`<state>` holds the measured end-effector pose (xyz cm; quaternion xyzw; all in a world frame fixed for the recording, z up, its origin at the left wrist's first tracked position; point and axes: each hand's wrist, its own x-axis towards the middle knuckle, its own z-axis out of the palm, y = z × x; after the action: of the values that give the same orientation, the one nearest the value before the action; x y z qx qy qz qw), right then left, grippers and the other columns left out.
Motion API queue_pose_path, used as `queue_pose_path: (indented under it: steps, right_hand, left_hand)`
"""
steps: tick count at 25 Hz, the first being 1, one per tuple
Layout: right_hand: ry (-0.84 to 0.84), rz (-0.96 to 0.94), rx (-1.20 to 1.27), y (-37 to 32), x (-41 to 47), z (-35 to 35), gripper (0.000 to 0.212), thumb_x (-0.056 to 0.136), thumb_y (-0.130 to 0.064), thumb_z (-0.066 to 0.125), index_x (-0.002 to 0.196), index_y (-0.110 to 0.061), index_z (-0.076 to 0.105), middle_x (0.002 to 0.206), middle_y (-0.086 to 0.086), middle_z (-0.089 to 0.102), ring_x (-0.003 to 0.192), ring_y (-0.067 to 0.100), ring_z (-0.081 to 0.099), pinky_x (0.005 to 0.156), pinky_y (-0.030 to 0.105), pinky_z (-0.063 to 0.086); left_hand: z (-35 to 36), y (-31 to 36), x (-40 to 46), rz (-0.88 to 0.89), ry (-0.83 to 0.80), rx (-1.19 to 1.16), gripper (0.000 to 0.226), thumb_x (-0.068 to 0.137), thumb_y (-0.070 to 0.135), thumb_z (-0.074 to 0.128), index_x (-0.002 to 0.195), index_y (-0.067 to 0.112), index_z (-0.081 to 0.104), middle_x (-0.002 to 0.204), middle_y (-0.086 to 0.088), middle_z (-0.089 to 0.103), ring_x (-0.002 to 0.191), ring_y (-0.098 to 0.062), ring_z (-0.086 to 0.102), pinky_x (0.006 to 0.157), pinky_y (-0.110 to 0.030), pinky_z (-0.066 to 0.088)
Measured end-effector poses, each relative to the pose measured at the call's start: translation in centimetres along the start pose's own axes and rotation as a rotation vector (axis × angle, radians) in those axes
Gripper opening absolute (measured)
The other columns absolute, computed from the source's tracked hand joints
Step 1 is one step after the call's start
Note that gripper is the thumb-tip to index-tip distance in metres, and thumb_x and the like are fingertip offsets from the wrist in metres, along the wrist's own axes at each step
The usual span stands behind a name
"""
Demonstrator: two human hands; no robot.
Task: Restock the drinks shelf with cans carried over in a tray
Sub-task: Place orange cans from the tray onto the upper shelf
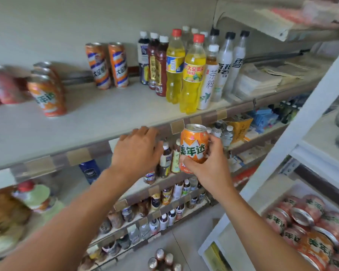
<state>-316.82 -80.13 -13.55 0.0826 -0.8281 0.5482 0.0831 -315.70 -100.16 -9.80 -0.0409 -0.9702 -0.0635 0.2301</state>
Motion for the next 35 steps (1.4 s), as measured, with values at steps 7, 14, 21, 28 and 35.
queue_pose_path:
  steps: [7,14,21,28,35]
  right_hand:
    - [-0.151,-0.146,0.023,-6.9,4.6,9.6,0.077,0.07,-0.038,0.084,0.127,-0.037,0.033,0.118,-0.015,0.057,0.1,-0.006,0.06,0.076,0.008,0.047]
    - [-0.298,-0.303,0.056,-12.8,7.0,20.6,0.076,0.07,-0.03,0.086,0.132,-0.022,0.042,0.109,-0.017,0.056,0.09,-0.022,0.054,0.071,0.001,0.044]
    - [-0.326,-0.376,-0.01,-15.6,8.9,29.5,0.079,0.066,-0.04,0.088,0.128,-0.023,0.042,0.127,-0.006,0.053,0.106,0.003,0.057,0.079,0.01,0.047]
    - [-0.339,-0.326,-0.059,-15.5,10.9,32.2,0.079,0.065,-0.041,0.088,0.126,-0.025,0.041,0.124,-0.007,0.056,0.105,0.004,0.057,0.075,0.008,0.044]
    - [-0.37,-0.28,-0.016,-15.3,11.7,33.1,0.084,0.067,-0.04,0.088,0.132,-0.026,0.038,0.128,-0.01,0.053,0.107,0.0,0.052,0.078,0.006,0.041]
  left_hand:
    - [-4.9,-9.9,-0.9,-0.233,0.091,0.078,0.032,0.094,0.04,0.048,0.118,0.022,0.058,0.114,-0.001,0.066,0.099,-0.026,0.062,0.085,-0.04,0.047]
    - [-7.2,-20.3,-2.1,-0.421,0.107,0.151,0.034,0.094,0.04,0.048,0.12,0.02,0.057,0.116,-0.002,0.065,0.102,-0.028,0.062,0.086,-0.041,0.047]
    - [-6.6,-27.2,-2.3,-0.504,0.078,0.134,0.036,0.096,0.043,0.044,0.123,0.023,0.054,0.122,0.001,0.063,0.108,-0.024,0.06,0.091,-0.04,0.046]
    - [-6.0,-30.4,-0.8,-0.491,0.077,0.113,0.036,0.096,0.043,0.043,0.124,0.023,0.053,0.12,0.002,0.063,0.109,-0.022,0.058,0.09,-0.039,0.044]
    - [-5.9,-31.0,0.3,-0.496,0.061,0.082,0.037,0.097,0.043,0.042,0.126,0.023,0.052,0.122,0.002,0.062,0.109,-0.021,0.058,0.09,-0.038,0.045]
